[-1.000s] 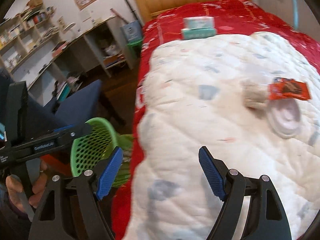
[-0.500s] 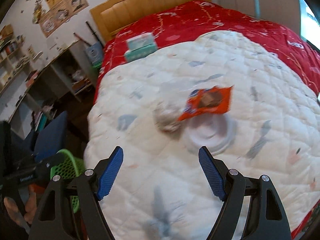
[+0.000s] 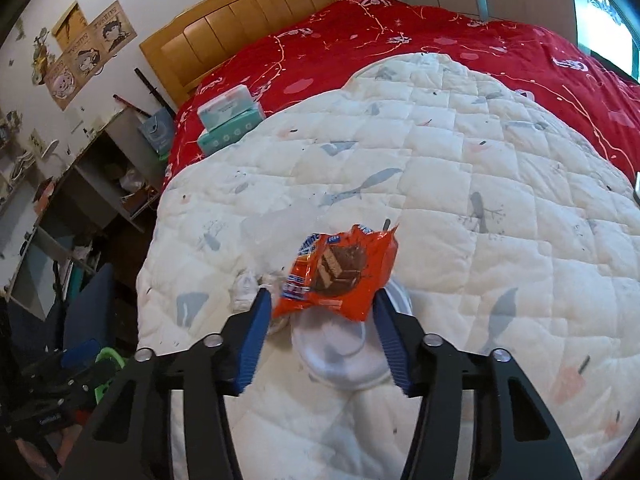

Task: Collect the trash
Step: 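Grasp the orange snack wrapper with the right tool while the left tool grasps the clear plastic box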

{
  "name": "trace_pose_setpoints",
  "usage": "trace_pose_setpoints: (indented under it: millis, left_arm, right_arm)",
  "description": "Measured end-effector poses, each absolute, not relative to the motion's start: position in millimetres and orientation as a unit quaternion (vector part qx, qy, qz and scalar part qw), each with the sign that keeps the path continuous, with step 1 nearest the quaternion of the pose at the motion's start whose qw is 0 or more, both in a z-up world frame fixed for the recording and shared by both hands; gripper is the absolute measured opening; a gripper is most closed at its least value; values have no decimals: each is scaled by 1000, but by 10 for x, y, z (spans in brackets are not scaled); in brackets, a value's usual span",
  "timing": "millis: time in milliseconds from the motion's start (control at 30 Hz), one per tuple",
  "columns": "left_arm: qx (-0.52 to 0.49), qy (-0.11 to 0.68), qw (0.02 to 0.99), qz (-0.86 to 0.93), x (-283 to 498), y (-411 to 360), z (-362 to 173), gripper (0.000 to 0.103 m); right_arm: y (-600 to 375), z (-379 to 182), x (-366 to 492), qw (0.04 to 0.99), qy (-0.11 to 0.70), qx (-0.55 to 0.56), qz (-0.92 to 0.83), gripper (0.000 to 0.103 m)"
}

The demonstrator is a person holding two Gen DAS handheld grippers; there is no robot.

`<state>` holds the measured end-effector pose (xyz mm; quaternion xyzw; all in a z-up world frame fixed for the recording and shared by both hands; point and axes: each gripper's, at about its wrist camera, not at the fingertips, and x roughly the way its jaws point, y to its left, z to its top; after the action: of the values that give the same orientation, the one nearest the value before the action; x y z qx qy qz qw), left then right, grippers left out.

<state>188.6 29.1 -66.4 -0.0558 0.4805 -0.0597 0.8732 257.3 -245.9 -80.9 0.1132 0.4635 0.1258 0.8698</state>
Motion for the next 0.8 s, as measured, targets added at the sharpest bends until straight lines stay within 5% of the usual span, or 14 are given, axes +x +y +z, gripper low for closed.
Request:
trace_pose_setpoints:
  millis: [133, 500, 700, 800]
  left_arm:
    - [-48, 477, 874, -78, 2065, 160, -630, 72]
    - [-15, 465, 880, -99, 2582, -137, -563, 72]
    - [-8, 467, 876, -119, 2904, -268, -593, 72]
    - [-2, 470, 872, -140, 3060, -362, -662, 72]
  right_arm:
    - [-2451, -896, 2686, 864, 473, 118, 129, 36]
    - [-2602, -1017, 2871, 854, 479, 150, 136, 35]
    - [-2604, -971, 2892, 864, 464, 136, 143, 4]
    - [-2626, -932, 2884, 866, 456, 139, 148, 1]
